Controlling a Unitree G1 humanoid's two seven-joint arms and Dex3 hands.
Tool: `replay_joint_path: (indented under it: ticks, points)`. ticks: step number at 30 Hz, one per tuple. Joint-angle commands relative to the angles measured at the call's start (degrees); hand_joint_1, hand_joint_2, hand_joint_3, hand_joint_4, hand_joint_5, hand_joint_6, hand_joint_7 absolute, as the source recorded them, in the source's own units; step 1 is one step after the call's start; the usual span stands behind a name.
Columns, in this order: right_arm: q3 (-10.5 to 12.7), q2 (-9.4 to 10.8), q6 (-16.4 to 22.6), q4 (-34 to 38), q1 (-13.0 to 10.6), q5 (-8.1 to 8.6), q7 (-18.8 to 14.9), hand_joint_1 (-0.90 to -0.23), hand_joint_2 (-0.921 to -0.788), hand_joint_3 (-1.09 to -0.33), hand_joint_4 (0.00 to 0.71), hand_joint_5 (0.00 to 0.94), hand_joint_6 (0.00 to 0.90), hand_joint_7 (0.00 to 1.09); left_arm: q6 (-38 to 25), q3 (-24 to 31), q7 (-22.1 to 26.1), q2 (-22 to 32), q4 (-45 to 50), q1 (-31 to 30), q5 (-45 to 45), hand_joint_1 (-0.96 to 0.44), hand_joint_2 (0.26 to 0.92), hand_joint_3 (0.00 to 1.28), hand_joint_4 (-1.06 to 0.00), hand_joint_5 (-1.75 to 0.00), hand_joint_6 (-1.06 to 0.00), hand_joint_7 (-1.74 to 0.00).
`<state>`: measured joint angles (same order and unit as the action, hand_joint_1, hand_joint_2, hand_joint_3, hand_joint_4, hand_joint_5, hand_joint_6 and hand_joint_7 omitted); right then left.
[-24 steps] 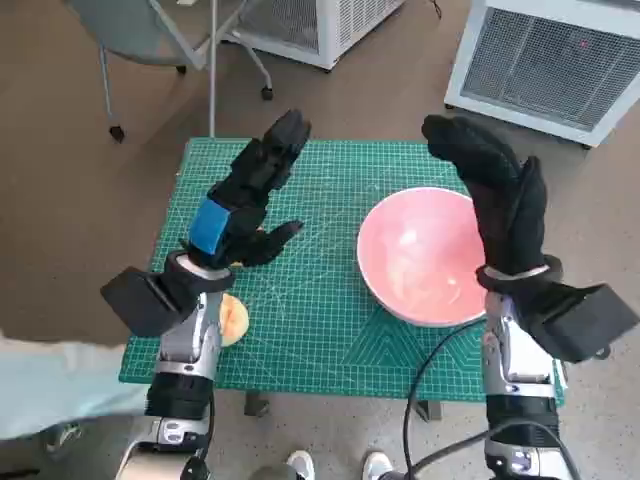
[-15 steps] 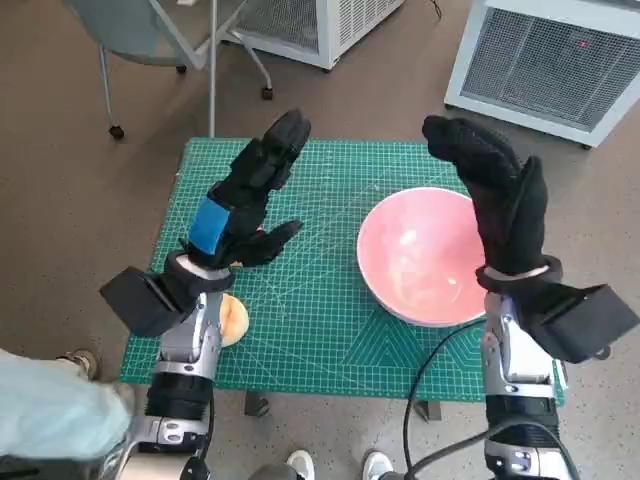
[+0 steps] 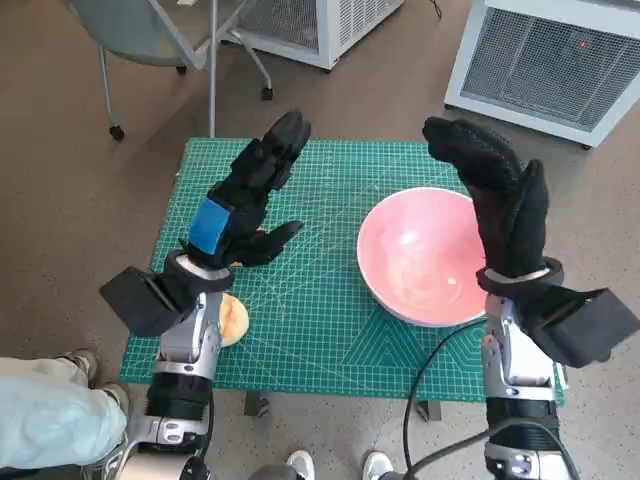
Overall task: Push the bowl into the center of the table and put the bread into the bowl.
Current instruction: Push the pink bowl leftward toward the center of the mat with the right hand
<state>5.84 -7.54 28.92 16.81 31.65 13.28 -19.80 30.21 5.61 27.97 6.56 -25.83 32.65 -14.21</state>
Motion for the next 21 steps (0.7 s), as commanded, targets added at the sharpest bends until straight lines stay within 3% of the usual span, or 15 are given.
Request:
replay_joint_path:
  ticks: [1,10,21]
  points:
    - [0.62,-0.21,-0.43,-0.21,-2.11,0.39,0.04,-0.695,-0.921,-0.729,0.157,0.001,-0.001,0.5,-0.23,-0.01,0.25,0.27,1.03,-0.36,-0.46,-0.6,0.921,0.3,-0.18,0.0,-0.28,-0.06]
    - [3.77,-2.05,2.43,2.25,-3.25,1.54,-0.53,-0.687,-0.921,-0.723,0.164,0.004,-0.001,0.47,-0.31,0.13,0.5,0.31,0.72,-0.48,-0.79,-0.6,0.921,0.3,-0.18,0.0,-0.28,-0.06]
    - [9.13,-4.39,9.36,10.27,-4.14,0.52,2.11,-0.665,-0.921,-0.765,0.166,0.003,-0.001,0.42,-0.18,0.53,0.78,0.26,0.19,-0.66,-1.28,-0.59,0.921,0.3,-0.18,0.0,-0.28,-0.06]
